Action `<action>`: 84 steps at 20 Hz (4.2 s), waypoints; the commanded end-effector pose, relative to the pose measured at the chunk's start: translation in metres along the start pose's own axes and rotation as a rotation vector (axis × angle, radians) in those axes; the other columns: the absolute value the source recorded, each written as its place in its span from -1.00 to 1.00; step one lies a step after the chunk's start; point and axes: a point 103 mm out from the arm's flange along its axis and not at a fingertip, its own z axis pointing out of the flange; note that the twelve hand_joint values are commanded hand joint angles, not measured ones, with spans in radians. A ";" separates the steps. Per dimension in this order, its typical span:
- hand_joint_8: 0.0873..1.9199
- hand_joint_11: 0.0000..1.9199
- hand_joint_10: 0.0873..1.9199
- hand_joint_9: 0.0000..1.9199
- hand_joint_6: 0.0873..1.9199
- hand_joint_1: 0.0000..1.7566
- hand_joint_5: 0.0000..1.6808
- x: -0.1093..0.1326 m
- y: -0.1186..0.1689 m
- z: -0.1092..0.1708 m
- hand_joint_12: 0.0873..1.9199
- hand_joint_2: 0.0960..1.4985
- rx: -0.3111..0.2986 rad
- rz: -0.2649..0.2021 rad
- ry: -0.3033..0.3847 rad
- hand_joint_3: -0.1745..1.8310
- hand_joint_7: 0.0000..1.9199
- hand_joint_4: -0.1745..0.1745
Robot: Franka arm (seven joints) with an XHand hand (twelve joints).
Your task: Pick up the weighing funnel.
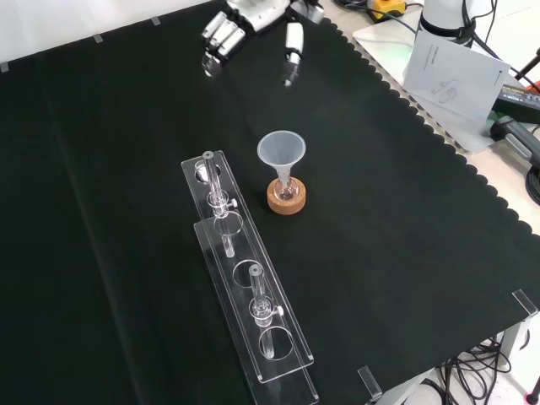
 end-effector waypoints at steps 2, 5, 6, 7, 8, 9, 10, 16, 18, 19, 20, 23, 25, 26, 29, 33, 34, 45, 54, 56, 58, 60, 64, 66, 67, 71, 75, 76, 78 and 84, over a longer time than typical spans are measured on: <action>-0.30 -0.65 -0.40 -0.41 -1.00 -0.18 -0.41 -0.056 0.024 0.001 0.38 -0.03 0.031 0.079 0.072 -0.57 -0.70 -0.39; -0.31 -0.62 -0.42 -0.36 -1.00 -0.11 -0.35 -0.068 0.038 0.016 0.36 -0.05 0.064 0.089 0.054 -0.54 -0.63 -0.37; -0.31 -0.61 -0.42 -0.35 -1.00 -0.10 -0.34 -0.071 0.043 0.022 0.36 -0.05 0.079 0.089 0.038 -0.53 -0.62 -0.37; -0.31 -0.61 -0.43 -0.35 -1.00 -0.09 -0.33 -0.072 0.048 0.028 0.36 -0.06 0.096 0.087 0.022 -0.52 -0.62 -0.36; -0.31 -0.61 -0.43 -0.35 -1.00 -0.09 -0.33 -0.074 0.053 0.034 0.35 -0.07 0.108 0.082 0.009 -0.50 -0.61 -0.36; -0.31 -0.60 -0.44 -0.34 -1.00 -0.09 -0.33 -0.074 0.057 0.041 0.35 -0.08 0.117 0.077 0.001 -0.49 -0.61 -0.36; -0.31 -0.60 -0.44 -0.34 -1.00 -0.08 -0.33 -0.074 0.061 0.048 0.35 -0.09 0.124 0.072 -0.006 -0.49 -0.61 -0.35; -0.31 -0.60 -0.45 -0.34 -1.00 -0.08 -0.31 -0.067 0.079 0.088 0.35 -0.11 0.165 0.035 -0.060 -0.47 -0.60 -0.32; -0.31 -0.60 -0.45 -0.35 -1.00 -0.08 -0.31 -0.065 0.084 0.097 0.35 -0.11 0.172 0.023 -0.080 -0.47 -0.60 -0.31; -0.31 -0.60 -0.45 -0.35 -1.00 -0.08 -0.31 -0.063 0.087 0.102 0.35 -0.13 0.179 0.019 -0.088 -0.45 -0.60 -0.31; -0.31 -0.60 -0.45 -0.35 -0.99 -0.08 -0.30 -0.062 0.089 0.106 0.35 -0.14 0.185 0.015 -0.091 -0.43 -0.60 -0.31; -0.31 -0.61 -0.45 -0.36 -0.99 -0.08 -0.30 -0.057 0.096 0.119 0.35 -0.16 0.199 0.001 -0.112 -0.41 -0.60 -0.31; -0.31 -0.61 -0.45 -0.36 -0.98 -0.08 -0.30 -0.055 0.100 0.125 0.35 -0.17 0.201 -0.008 -0.129 -0.39 -0.60 -0.30; -0.31 -0.61 -0.45 -0.37 -0.98 -0.08 -0.30 -0.054 0.101 0.128 0.35 -0.18 0.202 -0.012 -0.144 -0.38 -0.60 -0.30; -0.31 -0.61 -0.44 -0.37 -0.97 -0.08 -0.30 -0.053 0.106 0.135 0.35 -0.20 0.216 0.000 -0.145 -0.36 -0.60 -0.29; -0.31 -0.61 -0.44 -0.37 -0.96 -0.08 -0.29 -0.051 0.111 0.143 0.35 -0.20 0.226 -0.008 -0.156 -0.36 -0.61 -0.26; -0.31 -0.61 -0.44 -0.37 -0.96 -0.08 -0.28 -0.051 0.112 0.146 0.35 -0.20 0.232 -0.010 -0.161 -0.36 -0.61 -0.26; -0.31 -0.61 -0.44 -0.36 -0.93 -0.08 -0.24 -0.047 0.130 0.166 0.35 -0.21 0.254 -0.006 -0.175 -0.35 -0.59 -0.20; -0.31 -0.61 -0.44 -0.35 -0.90 -0.07 -0.25 -0.056 0.140 0.174 0.34 -0.21 0.274 0.005 -0.172 -0.34 -0.58 -0.20; -0.31 -0.60 -0.45 -0.35 -0.85 -0.06 -0.27 -0.057 0.140 0.174 0.34 -0.21 0.274 0.004 -0.169 -0.33 -0.58 -0.19; -0.31 -0.60 -0.45 -0.34 -0.78 -0.06 -0.27 -0.058 0.141 0.175 0.34 -0.22 0.275 0.003 -0.167 -0.33 -0.57 -0.18; -0.32 -0.59 -0.46 -0.33 -0.63 -0.05 -0.29 -0.058 0.142 0.176 0.34 -0.22 0.278 0.002 -0.173 -0.32 -0.56 -0.15; -0.32 -0.58 -0.46 -0.31 -0.46 -0.04 -0.26 -0.059 0.146 0.181 0.34 -0.21 0.278 0.002 -0.179 -0.32 -0.54 -0.08; -0.32 -0.58 -0.46 -0.31 -0.43 -0.03 -0.26 -0.059 0.146 0.183 0.33 -0.21 0.272 -0.003 -0.191 -0.32 -0.53 -0.07; -0.32 -0.58 -0.46 -0.30 -0.43 -0.03 -0.25 -0.059 0.146 0.183 0.33 -0.21 0.268 -0.004 -0.196 -0.31 -0.53 -0.07; -0.31 -0.57 -0.47 -0.30 -0.39 -0.03 -0.26 -0.059 0.147 0.184 0.33 -0.21 0.269 -0.005 -0.207 -0.31 -0.53 -0.07; -0.31 -0.57 -0.47 -0.30 -0.38 -0.02 -0.26 -0.059 0.148 0.184 0.33 -0.21 0.270 -0.002 -0.216 -0.31 -0.53 -0.06; -0.31 -0.57 -0.47 -0.29 -0.38 -0.02 -0.25 -0.060 0.148 0.184 0.33 -0.21 0.269 -0.002 -0.213 -0.31 -0.53 -0.06; -0.31 -0.57 -0.47 -0.29 -0.37 -0.02 -0.24 -0.060 0.148 0.184 0.33 -0.20 0.271 -0.003 -0.208 -0.31 -0.52 -0.05; -0.31 -0.57 -0.47 -0.29 -0.35 -0.02 -0.21 -0.059 0.149 0.184 0.33 -0.19 0.271 -0.001 -0.215 -0.30 -0.52 -0.01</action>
